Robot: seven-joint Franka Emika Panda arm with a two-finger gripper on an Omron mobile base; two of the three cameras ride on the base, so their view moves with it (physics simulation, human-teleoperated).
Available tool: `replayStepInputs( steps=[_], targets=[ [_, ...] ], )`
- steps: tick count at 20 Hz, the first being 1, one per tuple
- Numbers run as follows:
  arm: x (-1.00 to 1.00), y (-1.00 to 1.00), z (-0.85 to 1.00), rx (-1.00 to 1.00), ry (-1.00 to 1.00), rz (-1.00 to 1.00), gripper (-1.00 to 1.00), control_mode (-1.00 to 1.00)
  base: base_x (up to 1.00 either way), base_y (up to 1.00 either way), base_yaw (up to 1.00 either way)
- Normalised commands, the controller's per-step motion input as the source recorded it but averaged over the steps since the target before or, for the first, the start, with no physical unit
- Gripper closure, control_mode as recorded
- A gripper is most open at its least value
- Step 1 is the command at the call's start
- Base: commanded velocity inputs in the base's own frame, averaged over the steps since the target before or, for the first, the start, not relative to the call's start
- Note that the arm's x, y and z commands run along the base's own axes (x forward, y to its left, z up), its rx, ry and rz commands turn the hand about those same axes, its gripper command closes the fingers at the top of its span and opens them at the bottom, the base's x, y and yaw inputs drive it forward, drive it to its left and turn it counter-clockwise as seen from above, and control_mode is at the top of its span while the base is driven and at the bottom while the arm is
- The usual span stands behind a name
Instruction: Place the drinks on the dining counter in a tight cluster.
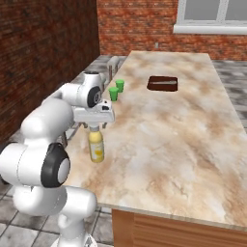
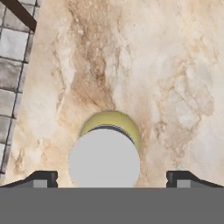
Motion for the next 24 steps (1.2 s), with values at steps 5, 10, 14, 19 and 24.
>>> replayStepInputs(
  steps=[5,10,14,19,24],
  targets=[
    [-0.54,-0.1,0.12,0.05,-0.14,0.0,-1.0,-1.0,0.0,0.0,0.0],
    [-0.76,-0.08,0.12,0.05,-0.17,0.0,-1.0,-1.0,0.0,0.0,0.0],
    [-0.86,-0.05,0.04,0.03,-0.15,0.0,-1.0,-1.0,0.0,0.0,0.0],
    [-0.84,0.0,0.0,0.0,-0.06,0.0,-1.0,-1.0,0.0,0.0,0.0],
    [-0.63,-0.03,0.01,0.0,0.0,-0.03,-1.0,-1.0,0.0,0.0,0.0]
  ],
)
